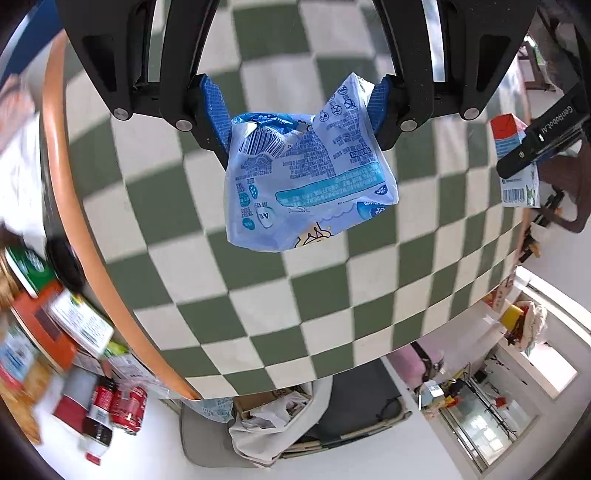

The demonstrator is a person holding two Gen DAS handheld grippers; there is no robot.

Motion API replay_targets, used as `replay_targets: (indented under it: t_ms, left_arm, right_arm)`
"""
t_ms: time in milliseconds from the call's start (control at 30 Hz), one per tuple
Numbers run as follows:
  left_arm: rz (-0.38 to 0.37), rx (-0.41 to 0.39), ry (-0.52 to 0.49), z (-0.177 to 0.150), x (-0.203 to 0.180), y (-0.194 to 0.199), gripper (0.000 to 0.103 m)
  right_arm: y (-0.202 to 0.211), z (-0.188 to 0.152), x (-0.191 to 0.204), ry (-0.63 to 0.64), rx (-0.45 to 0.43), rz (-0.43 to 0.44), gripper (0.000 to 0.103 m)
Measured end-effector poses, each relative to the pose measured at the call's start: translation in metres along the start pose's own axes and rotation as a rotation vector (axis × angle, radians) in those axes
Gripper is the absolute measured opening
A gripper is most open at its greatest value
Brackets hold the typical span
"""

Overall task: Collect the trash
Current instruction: 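Carry the carton and bag over the trash bin and open both tools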

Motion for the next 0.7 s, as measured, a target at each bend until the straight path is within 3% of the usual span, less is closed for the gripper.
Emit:
replay_targets:
  t_ms: [200,333,500,700]
  left_arm:
    - [-0.073,-0.024,0.008,-0.093,0.032,0.05,0.05]
    - [-0.121,0.01,-0.001,-0.167,0.058,0.073,0.05]
    - [-0.151,0.109,0.004,-0.263,0.091,0.078,0.05]
    - [-0.148,0.256,0.075,-0.351,0.124,0.033,0.05]
  right_arm:
    - [0.064,-0.101,0.022,-0.003,-0.041,0.027,0.064]
    - [0.098,-0.187,0.036,-0.015,-0.047,0.023,0.064]
    - [0.116,-0.311,0.048,-0.055,0.04,0.052,0.064]
    - [0.076,-0.439,0.05,-0.061,0.228,0.066,0.064]
Point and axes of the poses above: each gripper's, at about its wrist camera, not at the fingertips, and y roughly against the way its jaws point, x to its left, z to its top, the point moved 2 cm from there along -y, roughly the way its jaws point, and after that the axes turned 3 degrees about -y, right-handed, at the moved point
